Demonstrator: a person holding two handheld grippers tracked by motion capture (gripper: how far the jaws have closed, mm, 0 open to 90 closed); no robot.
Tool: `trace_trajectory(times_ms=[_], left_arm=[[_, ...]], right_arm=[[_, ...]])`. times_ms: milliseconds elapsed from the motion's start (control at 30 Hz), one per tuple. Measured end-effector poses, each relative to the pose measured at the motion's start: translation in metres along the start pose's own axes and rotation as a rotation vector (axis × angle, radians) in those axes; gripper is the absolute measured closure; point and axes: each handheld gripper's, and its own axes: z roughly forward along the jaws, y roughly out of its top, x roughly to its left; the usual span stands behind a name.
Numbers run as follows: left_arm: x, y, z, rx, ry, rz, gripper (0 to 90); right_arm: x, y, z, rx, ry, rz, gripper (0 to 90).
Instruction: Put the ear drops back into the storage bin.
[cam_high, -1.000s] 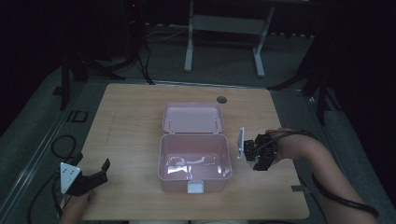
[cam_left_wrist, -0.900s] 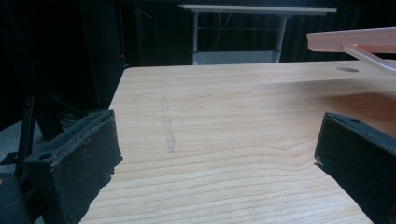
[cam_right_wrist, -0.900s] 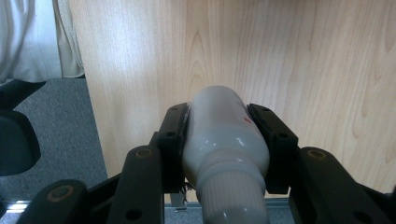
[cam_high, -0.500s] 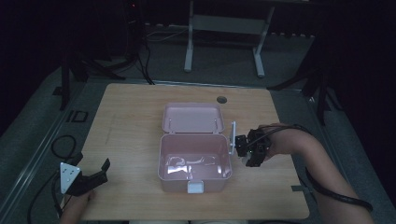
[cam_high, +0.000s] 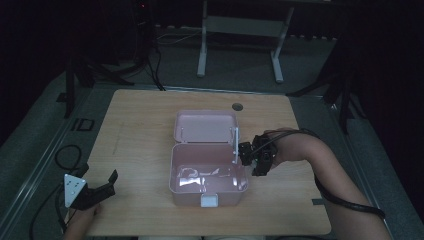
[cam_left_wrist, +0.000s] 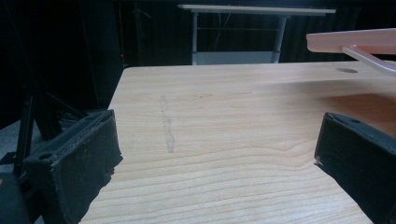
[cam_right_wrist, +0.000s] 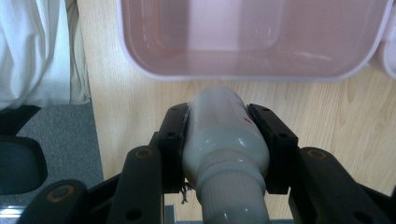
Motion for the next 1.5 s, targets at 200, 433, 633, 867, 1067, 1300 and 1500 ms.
trace_trajectory(times_ms=[200, 433, 633, 867, 1067, 1300, 1500], left_arm=[[0.000, 0.000, 0.000, 0.000, 0.000, -0.001, 0.4], [0.000, 0.000, 0.000, -0.002, -0.003, -0.003, 0.4], [0.001, 0.000, 0.000, -0.002, -0.004, -0.005, 0.4], [0.001, 0.000, 0.000, -0.001, -0.006, -0.008, 0.4], [0.001, 0.000, 0.000, 0.001, -0.006, -0.007, 0.4], [0.001, 0.000, 0.000, 0.000, -0.005, -0.007, 0.4], [0.001, 0.000, 0.000, 0.000, -0.006, -0.008, 0.4]], right_arm=[[-0.001, 0.013, 0.001, -0.006, 0.003, -0.022, 59.7], [-0.002, 0.029, 0.003, -0.014, 0.005, -0.044, 59.6], [-0.005, 0.042, 0.006, -0.024, 0.006, -0.055, 59.6], [-0.010, 0.048, 0.013, -0.021, 0.009, -0.047, 59.6], [-0.014, 0.051, 0.026, -0.022, 0.016, -0.043, 59.6], [-0.016, 0.055, 0.045, -0.027, 0.031, -0.033, 59.6], [-0.017, 0.057, 0.058, -0.039, 0.046, -0.032, 59.6]])
